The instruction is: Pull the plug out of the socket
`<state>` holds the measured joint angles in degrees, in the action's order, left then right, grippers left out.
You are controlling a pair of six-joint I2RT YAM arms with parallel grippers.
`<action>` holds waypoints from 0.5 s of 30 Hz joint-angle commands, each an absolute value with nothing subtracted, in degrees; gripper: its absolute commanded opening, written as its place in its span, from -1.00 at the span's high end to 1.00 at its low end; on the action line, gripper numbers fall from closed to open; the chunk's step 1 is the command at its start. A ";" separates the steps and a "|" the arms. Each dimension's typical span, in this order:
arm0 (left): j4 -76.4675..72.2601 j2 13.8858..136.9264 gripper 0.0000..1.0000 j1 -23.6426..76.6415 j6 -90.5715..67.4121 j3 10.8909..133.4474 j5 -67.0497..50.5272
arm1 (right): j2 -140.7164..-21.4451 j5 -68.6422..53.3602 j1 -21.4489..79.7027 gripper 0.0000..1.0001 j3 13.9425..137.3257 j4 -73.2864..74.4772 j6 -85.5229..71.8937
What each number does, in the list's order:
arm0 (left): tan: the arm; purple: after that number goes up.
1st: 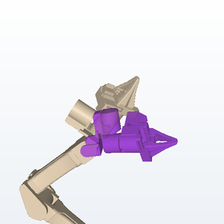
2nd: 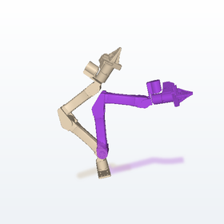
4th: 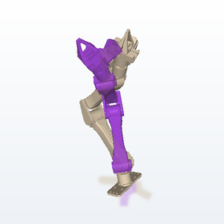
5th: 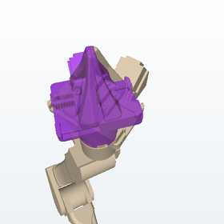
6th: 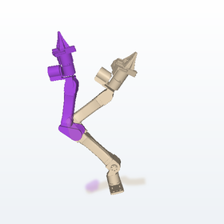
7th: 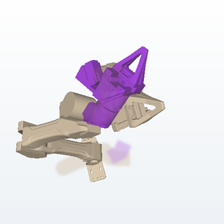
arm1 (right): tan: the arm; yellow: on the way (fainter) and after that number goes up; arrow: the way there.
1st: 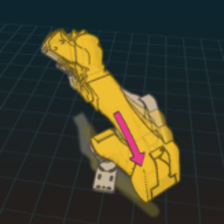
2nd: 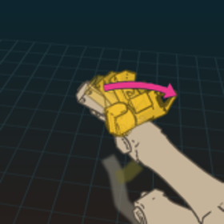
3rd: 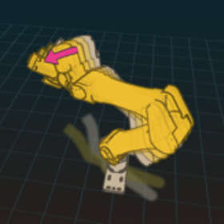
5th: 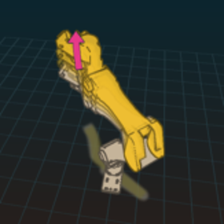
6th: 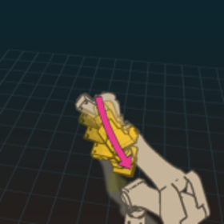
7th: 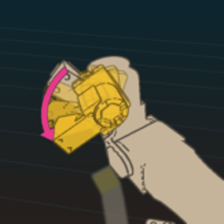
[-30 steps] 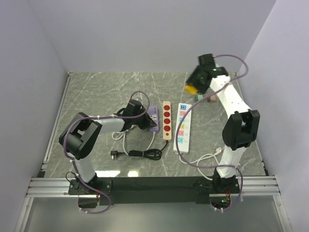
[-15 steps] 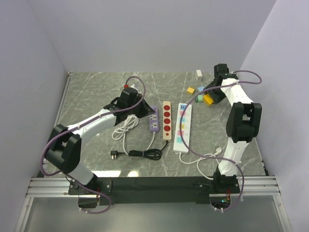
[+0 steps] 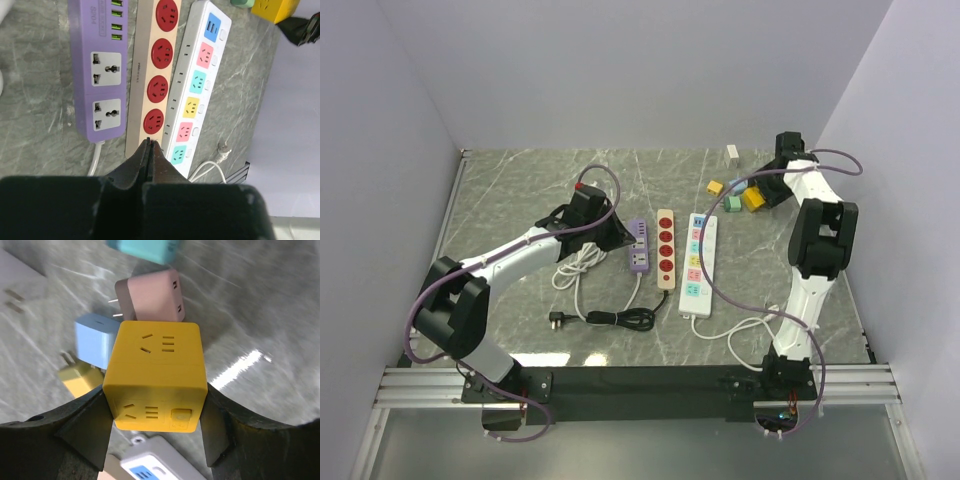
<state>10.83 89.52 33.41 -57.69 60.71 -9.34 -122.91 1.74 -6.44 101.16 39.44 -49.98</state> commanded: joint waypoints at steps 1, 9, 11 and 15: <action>11.07 87.54 0.99 33.31 -57.65 60.21 -8.09 | -127.16 -1.39 -7.03 0.71 107.03 35.25 -51.15; 11.16 87.45 0.99 33.22 -58.10 59.59 -8.09 | -131.58 -6.85 -7.30 -0.51 114.35 36.30 -50.72; 11.16 87.45 0.99 33.22 -58.10 59.76 -7.91 | -128.95 -6.24 -7.21 -0.79 112.42 36.21 -50.28; 11.51 87.80 0.99 33.13 -57.75 60.47 -7.82 | -120.43 -5.36 -7.29 -0.83 106.80 35.77 -47.82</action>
<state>11.90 89.49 33.36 -57.91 60.07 -8.67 -129.27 -5.50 -7.01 109.12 36.16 -49.78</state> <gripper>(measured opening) 0.010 0.911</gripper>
